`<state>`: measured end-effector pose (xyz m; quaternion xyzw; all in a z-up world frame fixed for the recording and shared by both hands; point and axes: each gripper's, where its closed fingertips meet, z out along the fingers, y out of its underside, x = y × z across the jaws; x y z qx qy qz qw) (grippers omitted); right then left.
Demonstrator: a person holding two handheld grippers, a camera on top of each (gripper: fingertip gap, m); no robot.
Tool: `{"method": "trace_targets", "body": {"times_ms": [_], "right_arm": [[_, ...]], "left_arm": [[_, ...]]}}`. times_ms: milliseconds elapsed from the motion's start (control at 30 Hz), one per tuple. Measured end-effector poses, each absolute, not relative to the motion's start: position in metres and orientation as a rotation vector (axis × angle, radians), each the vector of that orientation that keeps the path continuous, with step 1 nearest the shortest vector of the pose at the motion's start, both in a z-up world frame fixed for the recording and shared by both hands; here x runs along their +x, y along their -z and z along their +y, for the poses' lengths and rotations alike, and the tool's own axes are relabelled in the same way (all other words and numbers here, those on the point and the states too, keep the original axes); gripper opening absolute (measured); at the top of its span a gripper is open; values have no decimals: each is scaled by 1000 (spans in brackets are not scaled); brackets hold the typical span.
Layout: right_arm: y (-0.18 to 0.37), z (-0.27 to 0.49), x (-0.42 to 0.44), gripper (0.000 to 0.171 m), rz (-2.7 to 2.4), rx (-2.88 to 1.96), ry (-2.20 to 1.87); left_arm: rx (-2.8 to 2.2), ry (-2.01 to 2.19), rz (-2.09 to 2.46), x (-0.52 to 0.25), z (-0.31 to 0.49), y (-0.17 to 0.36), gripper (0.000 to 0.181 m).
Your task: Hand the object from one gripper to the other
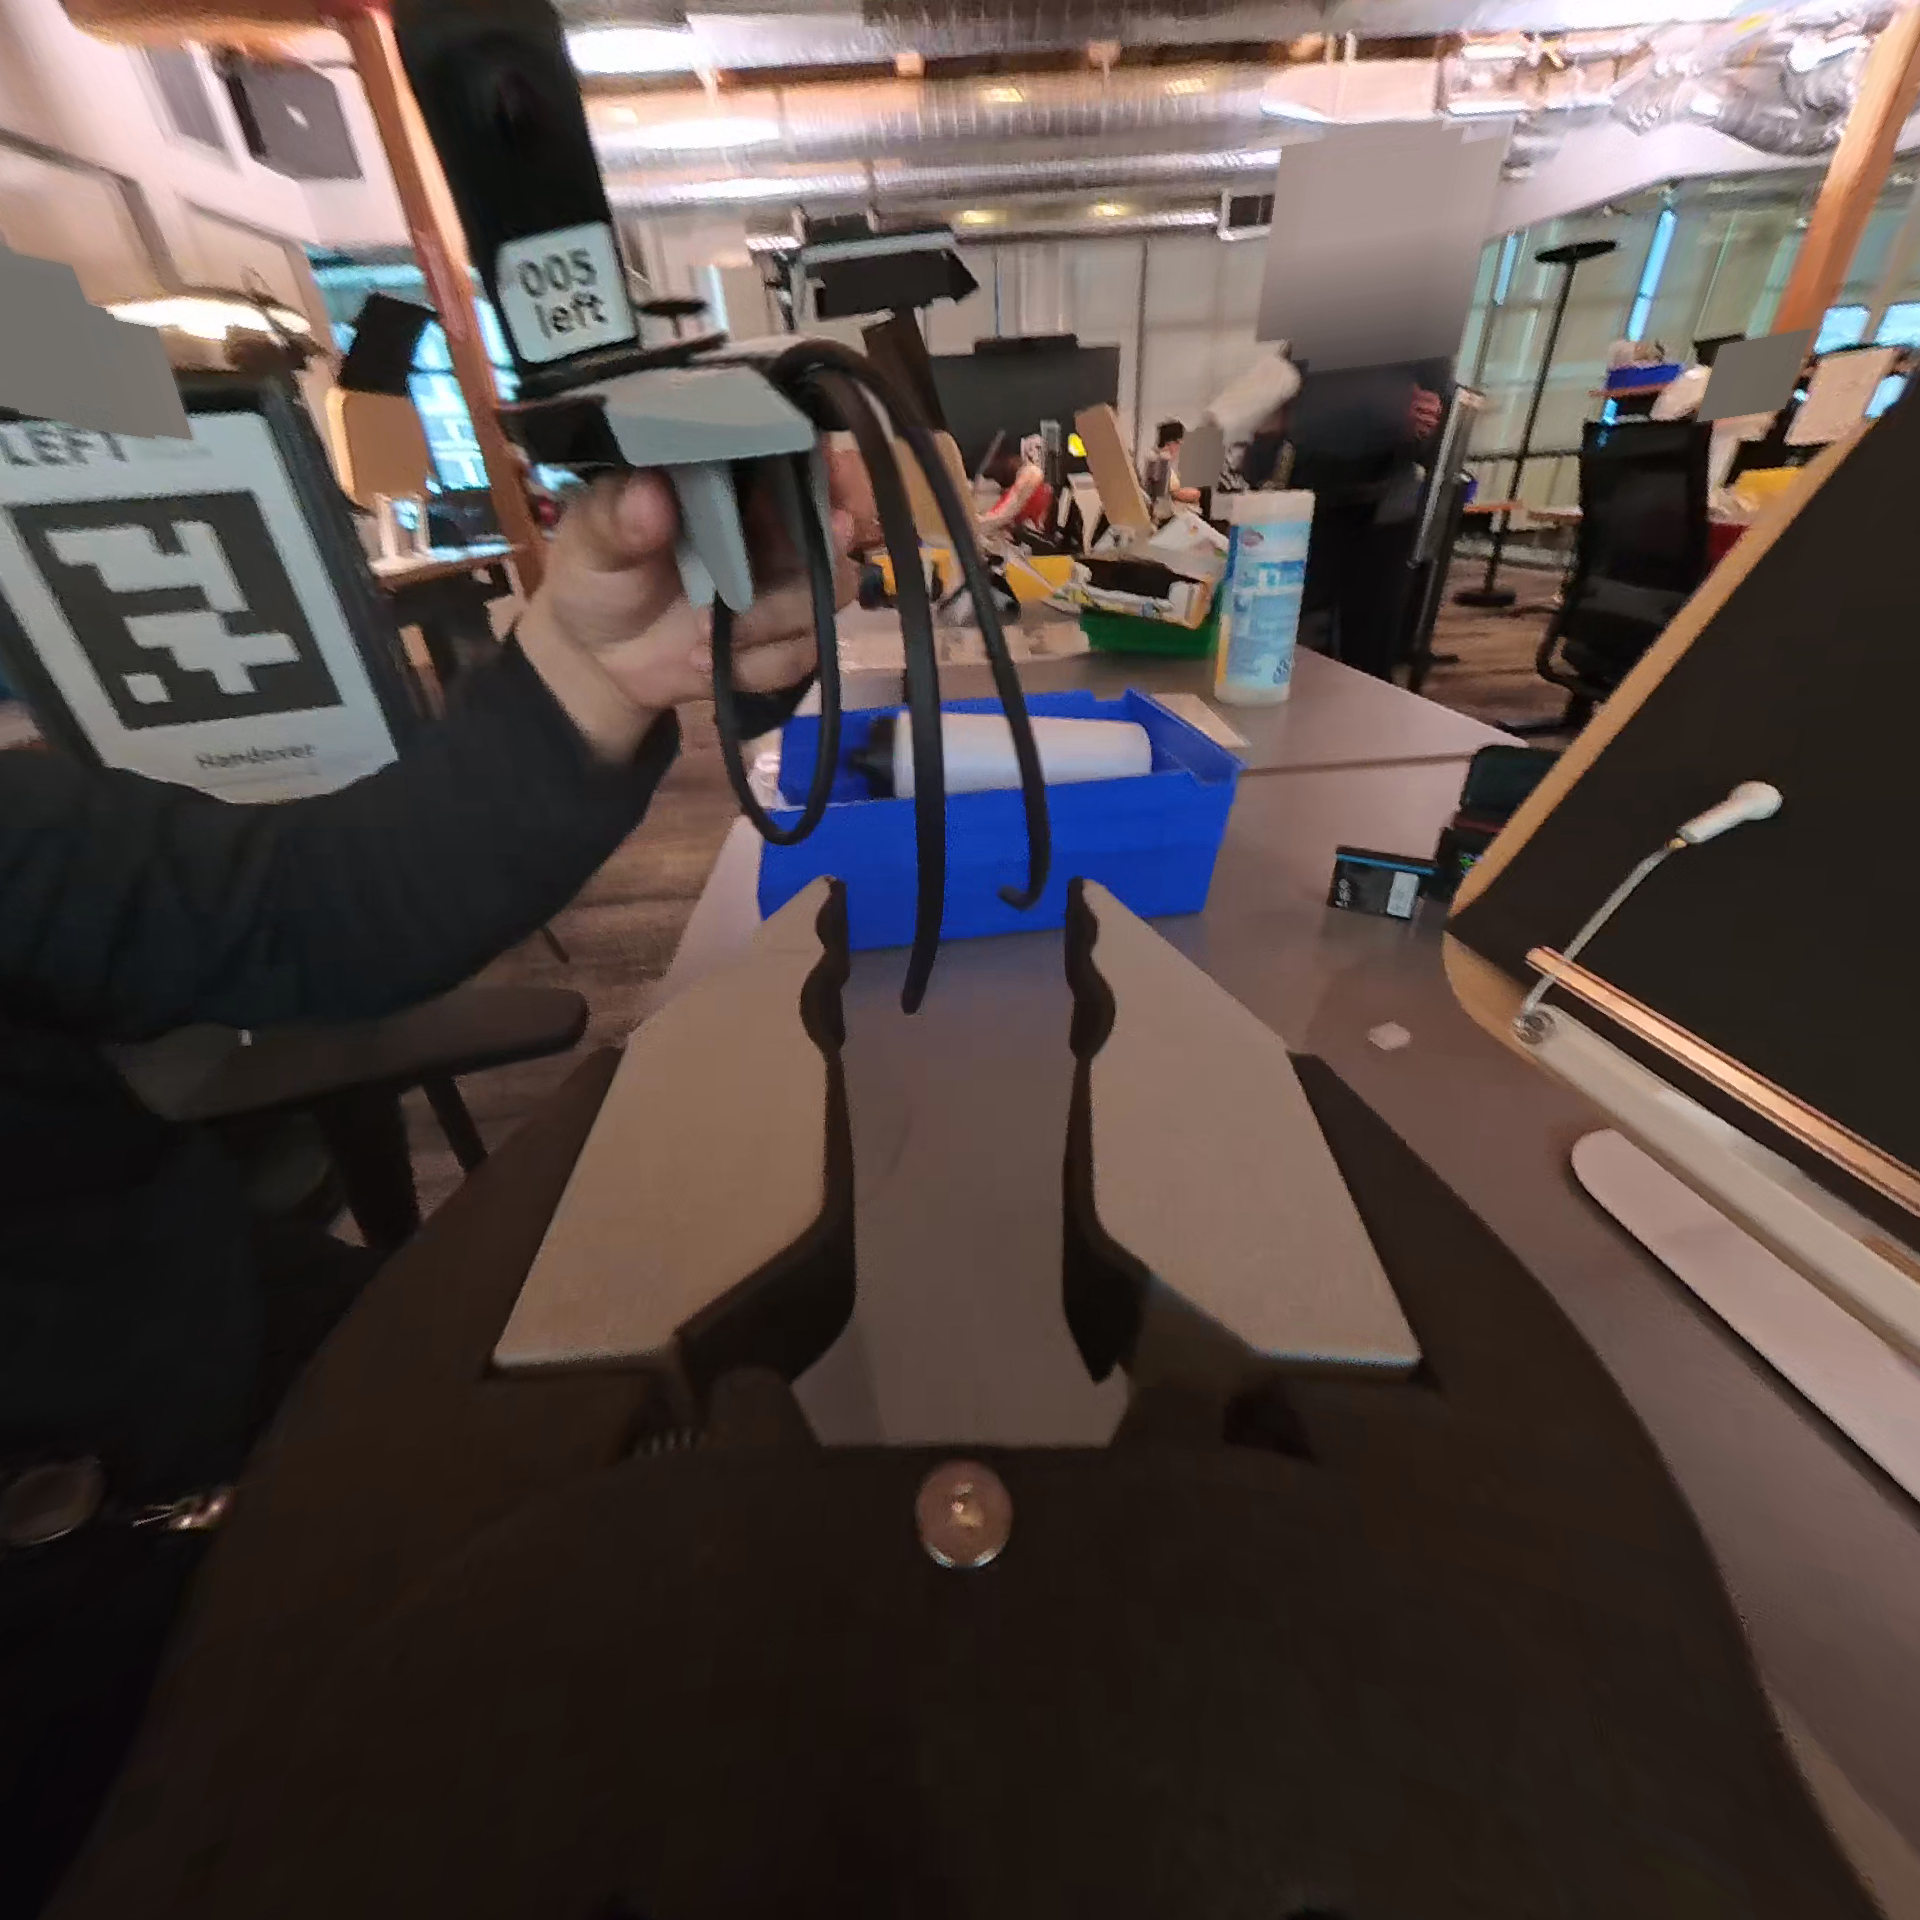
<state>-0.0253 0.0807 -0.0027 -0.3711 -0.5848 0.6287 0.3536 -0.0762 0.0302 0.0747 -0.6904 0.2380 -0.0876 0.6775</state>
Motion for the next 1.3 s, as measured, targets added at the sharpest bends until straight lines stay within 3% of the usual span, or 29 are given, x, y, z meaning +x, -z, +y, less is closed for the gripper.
{"method": "trace_targets", "body": {"times_ms": [400,433,500,533,633,800,1133,1300], "right_arm": [[-12,44,-17,64,-1542,-801,-1761],[-12,45,-20,57,-1535,-812,-1745],[-12,55,-27,14,-1492,-846,-1664],[-14,56,-28,5,-1473,-841,-1662],[-23,48,-22,10,-1466,-800,-1756],[-32,60,-25,0,-1491,-817,-1716],[-144,48,-34,0,-1737,-841,-1190],[-159,33,-43,0,-1902,-906,-903]], "left_arm": [[-1460,283,562,-51,33,-93,4],[-1459,286,566,-49,34,-93,4],[-1456,284,566,-47,36,-93,3],[-1452,285,564,-46,36,-93,3],[-1431,313,546,-44,36,-92,4],[-1429,344,503,-49,36,-83,3],[-1431,303,444,-71,12,-89,6],[-1466,323,388,-82,-1,-90,42]]}}
